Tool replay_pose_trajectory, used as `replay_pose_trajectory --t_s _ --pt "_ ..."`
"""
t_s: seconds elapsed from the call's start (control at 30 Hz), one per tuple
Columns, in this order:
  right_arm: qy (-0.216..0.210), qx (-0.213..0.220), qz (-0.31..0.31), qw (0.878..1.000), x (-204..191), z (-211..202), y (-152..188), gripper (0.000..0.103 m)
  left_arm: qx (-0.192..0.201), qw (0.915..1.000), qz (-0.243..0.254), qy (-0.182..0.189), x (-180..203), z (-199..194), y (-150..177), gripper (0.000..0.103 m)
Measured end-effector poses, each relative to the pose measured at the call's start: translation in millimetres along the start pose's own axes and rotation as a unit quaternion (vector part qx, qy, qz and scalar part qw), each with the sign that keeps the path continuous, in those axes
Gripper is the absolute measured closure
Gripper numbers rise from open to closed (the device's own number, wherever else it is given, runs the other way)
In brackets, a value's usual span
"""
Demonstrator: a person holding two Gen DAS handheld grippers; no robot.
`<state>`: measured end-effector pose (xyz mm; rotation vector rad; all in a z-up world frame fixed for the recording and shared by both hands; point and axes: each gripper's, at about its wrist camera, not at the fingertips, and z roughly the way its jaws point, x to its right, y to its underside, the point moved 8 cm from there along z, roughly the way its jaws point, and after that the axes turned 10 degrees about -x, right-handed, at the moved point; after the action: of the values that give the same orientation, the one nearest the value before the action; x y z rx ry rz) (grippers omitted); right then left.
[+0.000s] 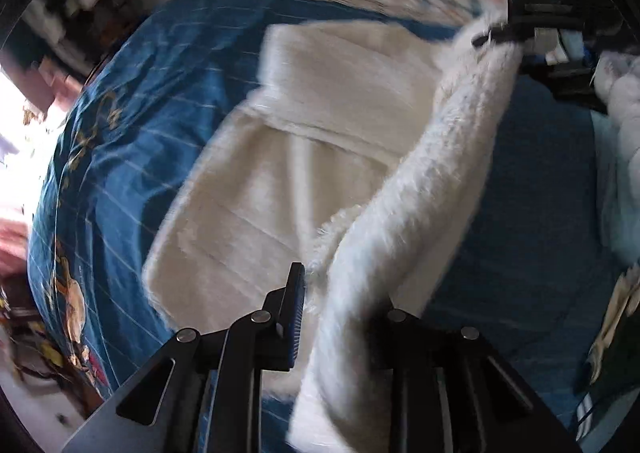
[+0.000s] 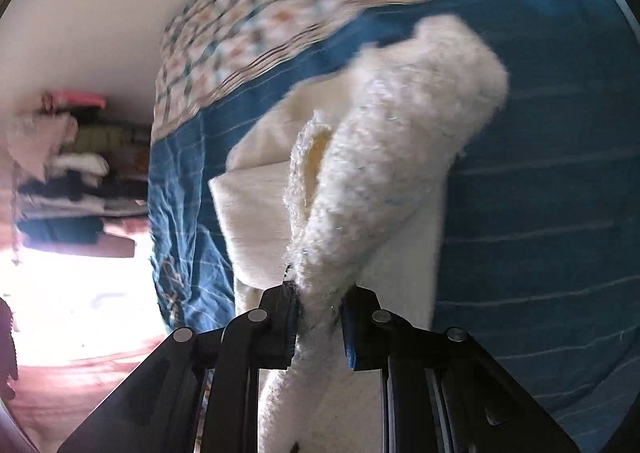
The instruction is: Fold large clothes
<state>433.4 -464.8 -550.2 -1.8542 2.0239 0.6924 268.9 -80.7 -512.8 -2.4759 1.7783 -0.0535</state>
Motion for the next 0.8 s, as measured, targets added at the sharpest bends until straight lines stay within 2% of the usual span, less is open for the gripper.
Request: replay_pose_trajectory --t_s 0.07,0.17,0.27,0.33,0.4,0.47,0.5,0.53,0.57,0.63,0.67,0.7,0.8 --pt "0.03 -0.004 -0.011 0.999 -59.4 39.6 -21.4 0.084 -0.001 0.9993 -0.035 0.013 -44.1 4.7 -19.3 0.08" --pt "0.059 -0.025 -0.03 0.998 -113.9 117.9 -42.6 0.084 -0.023 0.9958 -0.084 0.028 -104.8 26.9 -37.9 0.08" --pt "0.076 -0.064 -0.053 0.994 -144.9 182.5 -43.7 0.085 -0.043 0.9898 -0.128 0.043 -160.7 46.3 -41.0 0.08" --pt "0.061 -0.091 -0.04 0.993 -158.3 217.1 -48.1 0.082 -0.042 0.9863 -0.155 0.035 -198.2 48.9 -37.3 0.082" --pt "0.039 -0.084 -0.027 0.995 -162.9 217.4 -47.0 0.078 -0.038 0.9854 -0.163 0.03 -219.8 48.6 -32.6 0.082" --pt "0.0 -0.08 -0.023 0.997 -160.6 201.2 -37.8 0.06 -0.042 0.9839 -0.165 0.055 -228.6 51.5 -26.4 0.081" --pt "-0.014 -0.072 -0.022 0.997 -150.4 186.5 -30.7 0.044 -0.046 0.9822 -0.166 0.074 -229.2 55.5 -22.5 0.081" --pt "-0.019 -0.064 -0.024 0.998 -145.7 177.4 -27.2 0.04 -0.051 0.9806 -0.165 0.093 -226.6 58.8 -21.4 0.08" --pt "-0.016 -0.052 -0.026 0.998 -139.5 163.6 -21.7 0.04 -0.057 0.9779 -0.161 0.121 -220.6 64.9 -20.3 0.077" --pt "0.024 -0.027 -0.028 0.999 -103.9 132.7 -7.5 0.04 -0.064 0.9731 -0.154 0.159 -204.5 75.7 -23.7 0.067" --pt "0.045 -0.019 -0.026 0.998 -84.9 121.6 -0.9 0.04 -0.069 0.9712 -0.148 0.173 -192.8 85.1 -26.8 0.057" --pt "0.062 -0.017 -0.019 0.998 -67.9 114.2 4.6 0.04 -0.072 0.9718 -0.141 0.175 -183.9 91.9 -30.7 0.05" --pt "0.078 -0.026 0.007 0.997 -16.9 102.3 20.7 0.04 -0.073 0.9854 -0.11 0.108 -167.6 117.1 -47.7 0.047"
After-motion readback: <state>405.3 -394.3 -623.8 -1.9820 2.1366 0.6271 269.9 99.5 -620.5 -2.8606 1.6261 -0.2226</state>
